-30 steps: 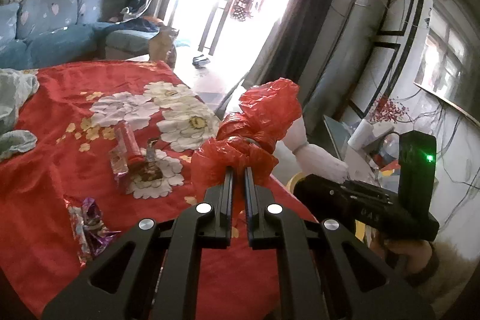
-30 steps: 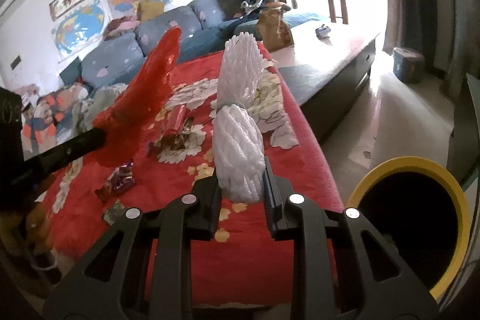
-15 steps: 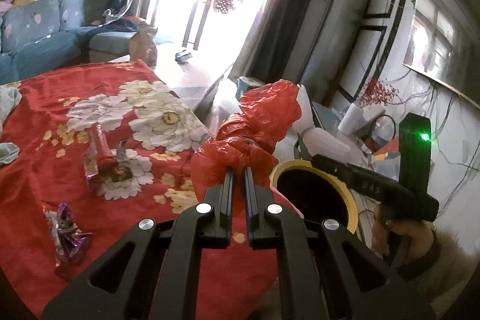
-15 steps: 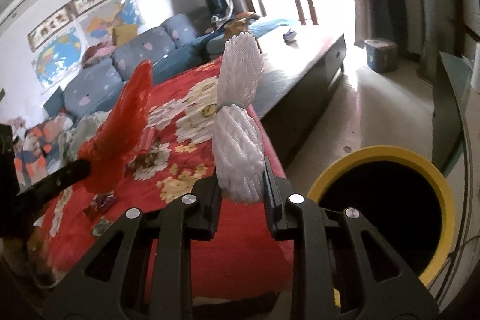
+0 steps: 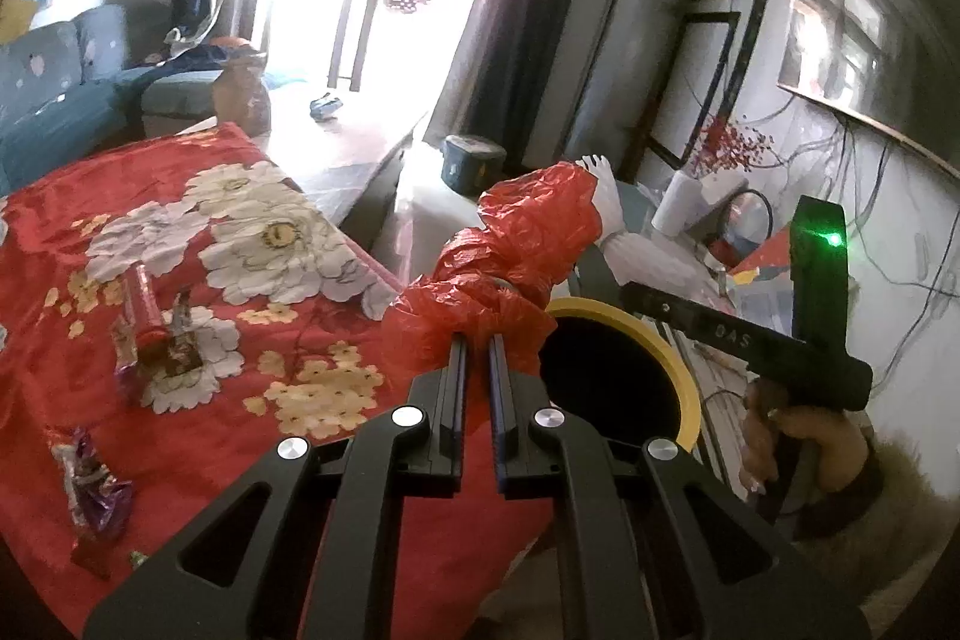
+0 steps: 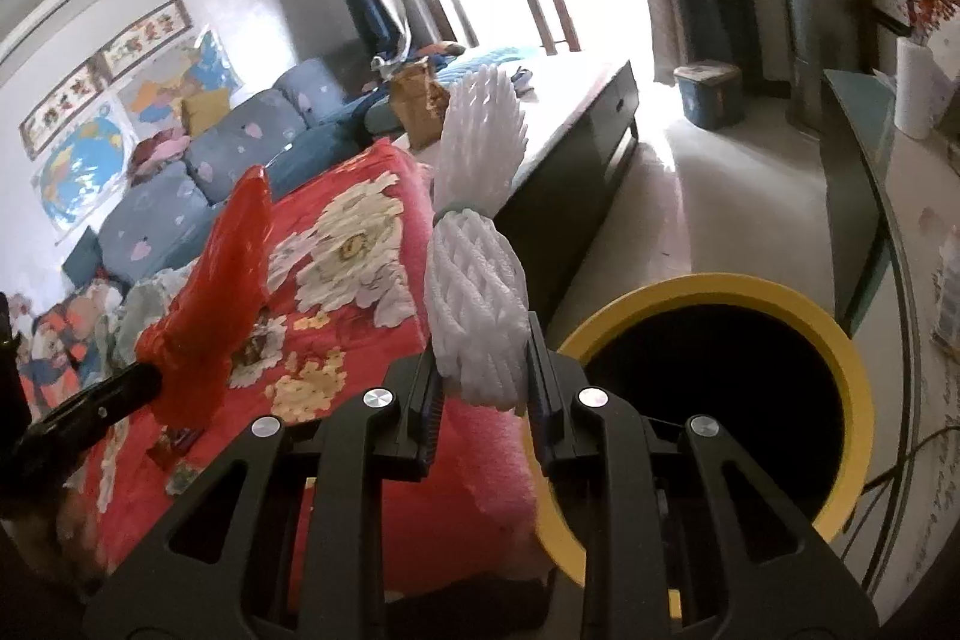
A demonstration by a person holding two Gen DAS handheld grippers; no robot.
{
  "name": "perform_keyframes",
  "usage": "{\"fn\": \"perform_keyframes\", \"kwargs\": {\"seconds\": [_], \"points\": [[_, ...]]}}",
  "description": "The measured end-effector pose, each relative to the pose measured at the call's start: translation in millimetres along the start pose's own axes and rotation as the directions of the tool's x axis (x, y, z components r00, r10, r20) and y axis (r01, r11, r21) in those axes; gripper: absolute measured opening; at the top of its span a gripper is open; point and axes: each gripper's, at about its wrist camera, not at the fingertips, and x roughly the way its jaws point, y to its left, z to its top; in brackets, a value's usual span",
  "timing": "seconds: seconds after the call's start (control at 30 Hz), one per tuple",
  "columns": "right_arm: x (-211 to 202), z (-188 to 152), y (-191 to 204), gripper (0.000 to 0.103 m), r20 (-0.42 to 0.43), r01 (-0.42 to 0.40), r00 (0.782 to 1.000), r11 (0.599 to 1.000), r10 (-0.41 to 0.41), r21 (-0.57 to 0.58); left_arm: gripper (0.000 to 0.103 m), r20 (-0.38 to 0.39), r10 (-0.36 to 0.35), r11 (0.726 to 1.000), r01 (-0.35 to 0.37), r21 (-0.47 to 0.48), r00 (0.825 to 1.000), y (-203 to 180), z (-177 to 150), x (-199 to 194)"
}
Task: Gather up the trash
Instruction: 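Carry the foam sleeve and red bag in both tools over the bin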
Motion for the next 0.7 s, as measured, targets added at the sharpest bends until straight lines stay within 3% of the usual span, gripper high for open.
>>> {"fn": "perform_keyframes", "kwargs": {"seconds": [0.7], "points": [[-13,-5,-55,0.018,0.02,0.098,0.995,0.986,-0.101,0.133,0.007,-0.095,-0.045,0.991,0.057,0.118,0.994,-46,-3,50]]}}
